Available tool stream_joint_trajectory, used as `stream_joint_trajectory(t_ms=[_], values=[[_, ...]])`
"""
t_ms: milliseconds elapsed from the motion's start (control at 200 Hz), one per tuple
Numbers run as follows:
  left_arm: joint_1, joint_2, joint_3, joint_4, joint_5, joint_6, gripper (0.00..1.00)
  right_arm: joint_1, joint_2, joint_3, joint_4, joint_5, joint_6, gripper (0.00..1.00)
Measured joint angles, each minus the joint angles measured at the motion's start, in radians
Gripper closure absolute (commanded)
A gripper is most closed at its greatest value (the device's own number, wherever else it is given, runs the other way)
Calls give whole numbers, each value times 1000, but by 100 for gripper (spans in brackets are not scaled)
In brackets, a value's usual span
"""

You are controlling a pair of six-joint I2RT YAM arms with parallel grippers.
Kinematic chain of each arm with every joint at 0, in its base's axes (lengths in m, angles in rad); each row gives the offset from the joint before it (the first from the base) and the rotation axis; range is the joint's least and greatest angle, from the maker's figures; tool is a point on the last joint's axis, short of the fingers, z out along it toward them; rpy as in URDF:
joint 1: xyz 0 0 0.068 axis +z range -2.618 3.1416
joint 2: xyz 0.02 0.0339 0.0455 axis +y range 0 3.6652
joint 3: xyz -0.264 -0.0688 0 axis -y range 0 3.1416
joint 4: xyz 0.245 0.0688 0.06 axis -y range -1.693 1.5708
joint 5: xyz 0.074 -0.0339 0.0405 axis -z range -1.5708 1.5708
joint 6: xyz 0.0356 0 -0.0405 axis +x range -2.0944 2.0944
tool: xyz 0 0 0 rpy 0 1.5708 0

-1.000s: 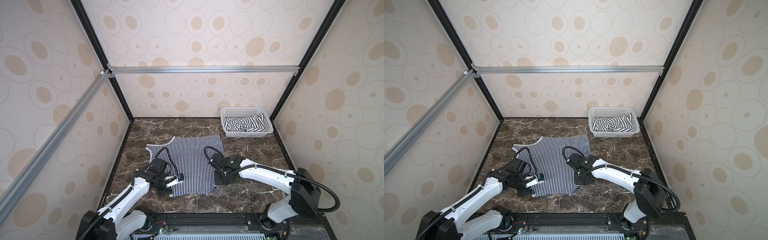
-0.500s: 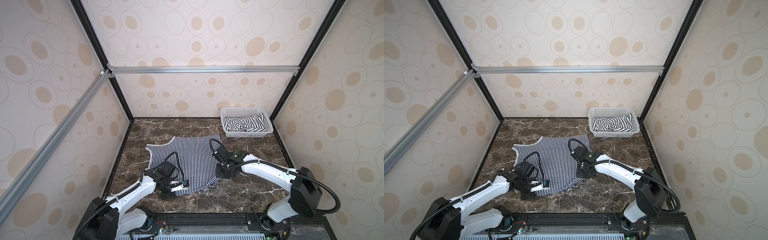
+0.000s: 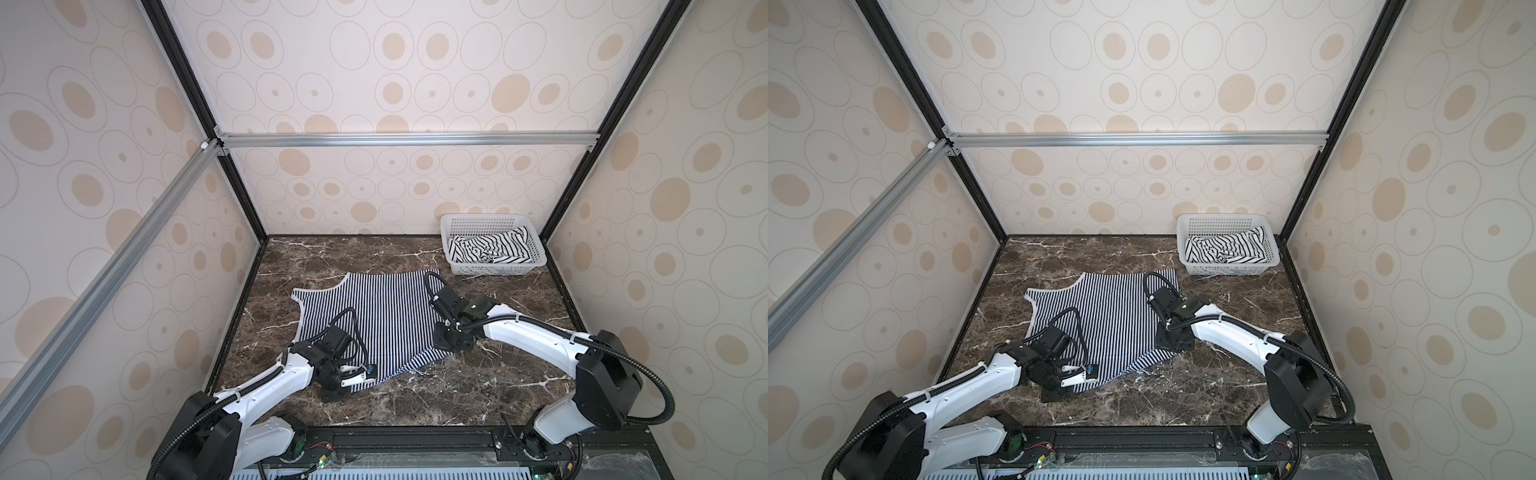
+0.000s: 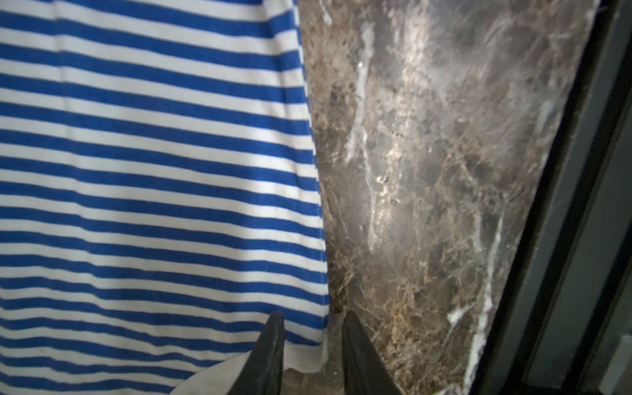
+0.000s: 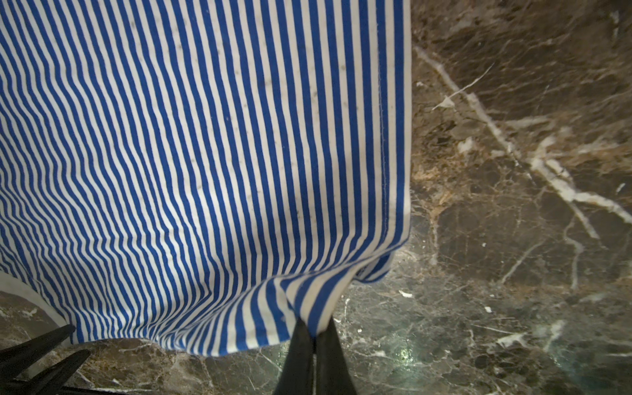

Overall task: Fold and stack tank tops
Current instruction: Fold the tank top at the center of the table.

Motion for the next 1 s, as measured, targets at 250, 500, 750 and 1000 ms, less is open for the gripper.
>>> stream_joint_trajectory(t_ms=[250, 500, 750, 1000], values=[[-2, 34, 4, 0, -12, 4, 68, -26, 3, 0, 5, -5, -16, 100], [-3, 50, 15, 1, -21, 18, 86, -61, 3, -11, 10, -7, -36, 100], [-4, 44, 59, -21, -38, 22, 91, -65, 2, -11, 11, -9, -47, 100], [-4, 28, 116, -26, -93, 23, 91, -71, 2, -7, 3, -8, -70, 100]])
